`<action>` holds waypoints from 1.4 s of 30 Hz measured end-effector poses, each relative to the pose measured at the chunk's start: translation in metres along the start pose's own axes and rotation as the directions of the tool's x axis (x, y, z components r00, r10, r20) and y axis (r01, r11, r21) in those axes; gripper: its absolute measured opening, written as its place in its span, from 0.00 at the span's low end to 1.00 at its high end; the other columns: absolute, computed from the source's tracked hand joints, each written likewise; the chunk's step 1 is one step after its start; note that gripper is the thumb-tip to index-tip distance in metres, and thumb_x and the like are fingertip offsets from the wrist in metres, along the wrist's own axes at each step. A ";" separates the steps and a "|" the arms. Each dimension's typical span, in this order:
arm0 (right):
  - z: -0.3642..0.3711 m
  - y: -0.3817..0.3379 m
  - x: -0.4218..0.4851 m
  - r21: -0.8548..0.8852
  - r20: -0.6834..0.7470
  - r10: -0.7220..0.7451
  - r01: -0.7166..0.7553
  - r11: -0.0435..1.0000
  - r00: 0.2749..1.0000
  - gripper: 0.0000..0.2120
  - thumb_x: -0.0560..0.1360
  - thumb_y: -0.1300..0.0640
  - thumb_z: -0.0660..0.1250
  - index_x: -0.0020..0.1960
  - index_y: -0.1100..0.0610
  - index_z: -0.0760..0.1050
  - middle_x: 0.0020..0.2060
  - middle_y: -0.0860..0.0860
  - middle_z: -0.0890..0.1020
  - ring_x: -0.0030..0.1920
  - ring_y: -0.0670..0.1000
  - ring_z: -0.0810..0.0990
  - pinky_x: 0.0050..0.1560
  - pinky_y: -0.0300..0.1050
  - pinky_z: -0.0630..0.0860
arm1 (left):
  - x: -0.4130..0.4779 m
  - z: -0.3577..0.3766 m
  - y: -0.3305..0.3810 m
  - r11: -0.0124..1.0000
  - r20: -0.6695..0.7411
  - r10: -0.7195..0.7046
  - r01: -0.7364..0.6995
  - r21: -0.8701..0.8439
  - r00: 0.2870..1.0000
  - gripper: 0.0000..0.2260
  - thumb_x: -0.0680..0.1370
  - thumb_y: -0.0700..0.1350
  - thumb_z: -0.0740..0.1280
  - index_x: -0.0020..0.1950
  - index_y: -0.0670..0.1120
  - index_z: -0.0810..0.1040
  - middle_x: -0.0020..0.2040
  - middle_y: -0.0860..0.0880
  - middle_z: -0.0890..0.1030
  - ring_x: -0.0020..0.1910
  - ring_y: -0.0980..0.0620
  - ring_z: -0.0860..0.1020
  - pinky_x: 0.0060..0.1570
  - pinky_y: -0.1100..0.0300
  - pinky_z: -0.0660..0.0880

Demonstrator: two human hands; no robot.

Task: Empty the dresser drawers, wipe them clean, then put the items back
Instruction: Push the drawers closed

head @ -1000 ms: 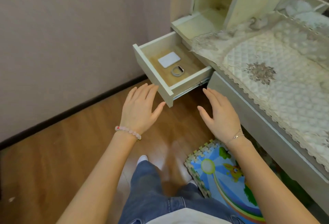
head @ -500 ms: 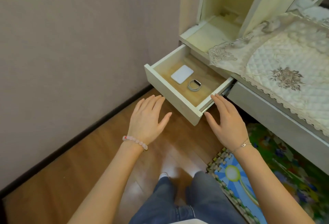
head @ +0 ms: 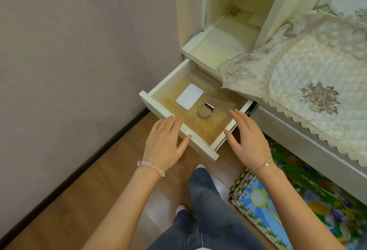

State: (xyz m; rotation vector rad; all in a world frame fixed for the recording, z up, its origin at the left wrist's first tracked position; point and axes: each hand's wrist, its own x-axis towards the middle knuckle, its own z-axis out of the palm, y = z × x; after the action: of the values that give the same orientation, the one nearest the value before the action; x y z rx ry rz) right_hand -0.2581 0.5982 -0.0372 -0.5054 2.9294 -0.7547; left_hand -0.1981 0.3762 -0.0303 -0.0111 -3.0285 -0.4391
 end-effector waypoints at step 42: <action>0.008 0.066 0.152 -0.005 -0.052 0.203 -0.203 0.979 0.978 0.25 0.77 0.53 0.62 0.71 0.60 0.63 0.69 0.56 0.69 0.69 0.56 0.65 0.70 0.48 0.60 | 0.099 0.091 -0.057 -0.807 0.859 -0.156 0.438 -0.396 0.488 0.41 0.73 0.68 0.57 0.74 0.38 0.57 0.74 0.40 0.61 0.72 0.43 0.61 0.68 0.48 0.62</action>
State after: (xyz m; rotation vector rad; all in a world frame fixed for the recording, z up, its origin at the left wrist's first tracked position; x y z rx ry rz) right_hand -0.4198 0.5981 -0.0745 -0.1849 2.9722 -0.7363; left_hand -0.3046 0.3473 -0.1247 1.5523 -0.6408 -3.0014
